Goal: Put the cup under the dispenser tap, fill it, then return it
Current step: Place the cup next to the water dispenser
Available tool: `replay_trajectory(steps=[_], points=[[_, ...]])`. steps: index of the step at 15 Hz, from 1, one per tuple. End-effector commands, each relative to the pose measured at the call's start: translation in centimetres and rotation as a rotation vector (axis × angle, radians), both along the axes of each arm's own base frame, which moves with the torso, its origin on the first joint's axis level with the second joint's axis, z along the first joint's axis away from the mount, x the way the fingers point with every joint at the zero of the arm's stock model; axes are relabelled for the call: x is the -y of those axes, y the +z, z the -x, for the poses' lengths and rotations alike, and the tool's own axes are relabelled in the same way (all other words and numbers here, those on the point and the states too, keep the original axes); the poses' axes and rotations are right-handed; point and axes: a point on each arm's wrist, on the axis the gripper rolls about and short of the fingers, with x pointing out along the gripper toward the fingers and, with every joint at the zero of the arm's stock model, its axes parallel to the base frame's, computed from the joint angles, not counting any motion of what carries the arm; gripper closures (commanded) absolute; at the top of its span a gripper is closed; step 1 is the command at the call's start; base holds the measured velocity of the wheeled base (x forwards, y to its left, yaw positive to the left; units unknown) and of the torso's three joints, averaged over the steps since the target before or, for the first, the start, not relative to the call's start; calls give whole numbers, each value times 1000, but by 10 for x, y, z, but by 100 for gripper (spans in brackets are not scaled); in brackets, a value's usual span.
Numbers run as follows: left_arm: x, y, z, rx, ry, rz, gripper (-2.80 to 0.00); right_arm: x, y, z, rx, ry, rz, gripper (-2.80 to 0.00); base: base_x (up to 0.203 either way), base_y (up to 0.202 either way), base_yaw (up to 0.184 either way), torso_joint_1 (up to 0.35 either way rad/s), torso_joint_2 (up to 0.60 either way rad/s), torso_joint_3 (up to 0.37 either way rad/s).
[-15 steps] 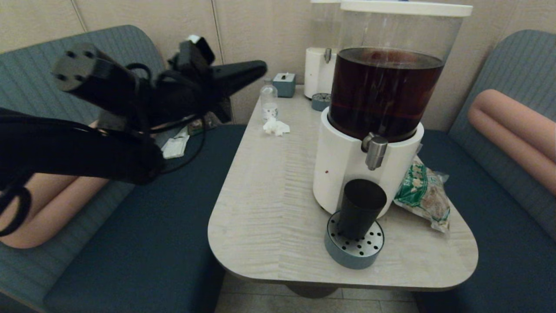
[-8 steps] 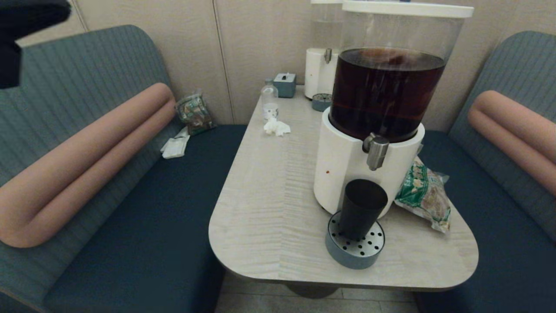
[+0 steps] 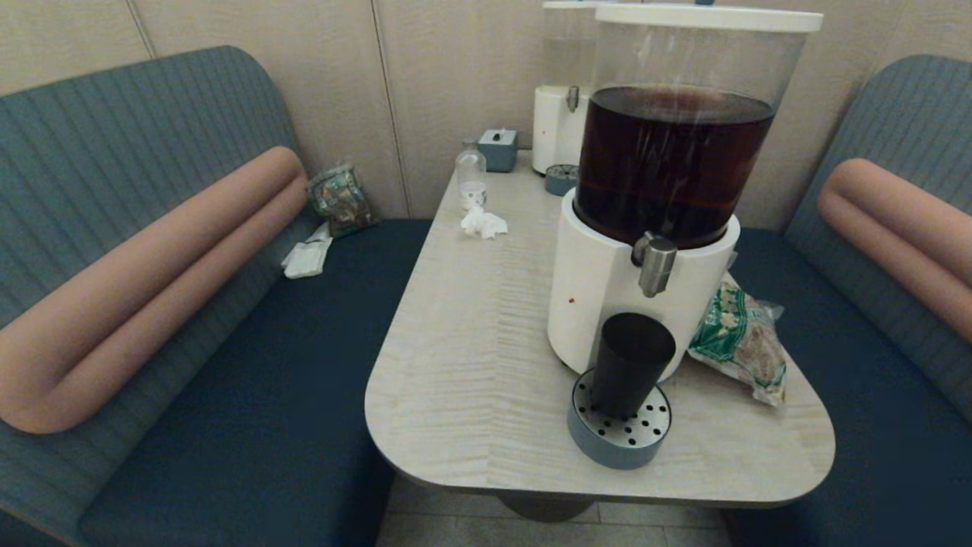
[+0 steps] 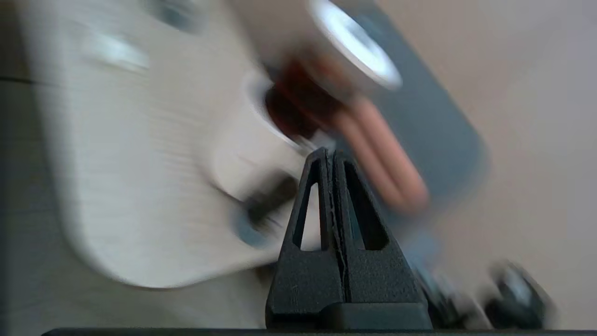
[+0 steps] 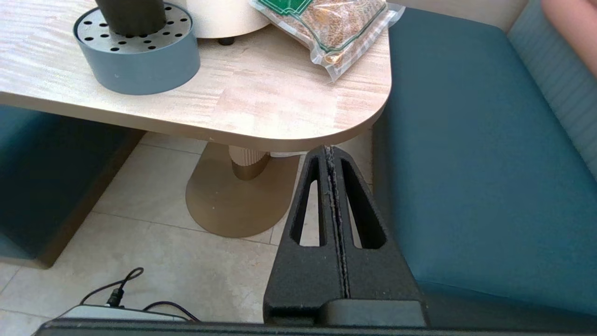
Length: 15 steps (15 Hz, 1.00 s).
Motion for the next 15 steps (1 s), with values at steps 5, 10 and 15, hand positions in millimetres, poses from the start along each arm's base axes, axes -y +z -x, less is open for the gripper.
replay_trajectory(steps=[5,10,15], points=[[32,-7,19,-50,-275,153,0,0,0,0,1,0,0,0,0,0,0,0,0,0],[47,-16,50,-207,-946,187,0,0,0,0,1,1,1,0,0,0,0,0,0,0],[30,5,179,109,-1088,-53,0,0,0,0,1,0,0,0,0,0,0,0,0,0]])
